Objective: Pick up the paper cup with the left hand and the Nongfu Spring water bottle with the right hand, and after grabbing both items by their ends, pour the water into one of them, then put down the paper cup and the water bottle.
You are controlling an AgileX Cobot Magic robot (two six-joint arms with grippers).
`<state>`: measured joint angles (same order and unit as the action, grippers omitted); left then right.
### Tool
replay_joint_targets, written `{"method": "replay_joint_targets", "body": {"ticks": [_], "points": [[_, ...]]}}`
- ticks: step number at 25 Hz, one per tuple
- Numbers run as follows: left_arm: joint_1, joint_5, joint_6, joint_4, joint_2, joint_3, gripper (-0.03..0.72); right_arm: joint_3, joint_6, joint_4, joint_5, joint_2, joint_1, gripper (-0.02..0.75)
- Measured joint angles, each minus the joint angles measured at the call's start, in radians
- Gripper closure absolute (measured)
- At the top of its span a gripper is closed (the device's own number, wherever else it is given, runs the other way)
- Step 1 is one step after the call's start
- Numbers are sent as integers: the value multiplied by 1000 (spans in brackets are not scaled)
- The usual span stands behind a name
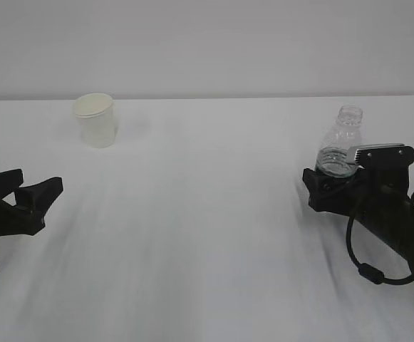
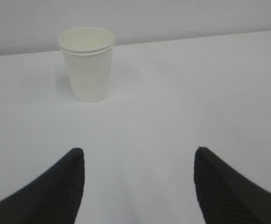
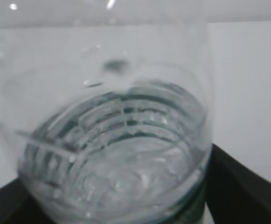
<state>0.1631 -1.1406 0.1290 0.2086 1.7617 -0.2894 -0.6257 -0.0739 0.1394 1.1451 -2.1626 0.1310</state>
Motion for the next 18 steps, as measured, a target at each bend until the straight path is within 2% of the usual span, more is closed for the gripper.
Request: {"method": "replay_joint_targets", "body": {"ticks": [10, 18], "points": [[0, 0, 0, 0, 0, 0, 165, 0, 0, -16, 0, 0, 2, 168], [0, 0, 0, 0, 0, 0, 166, 0, 0, -30, 4, 0, 2, 307]]}}
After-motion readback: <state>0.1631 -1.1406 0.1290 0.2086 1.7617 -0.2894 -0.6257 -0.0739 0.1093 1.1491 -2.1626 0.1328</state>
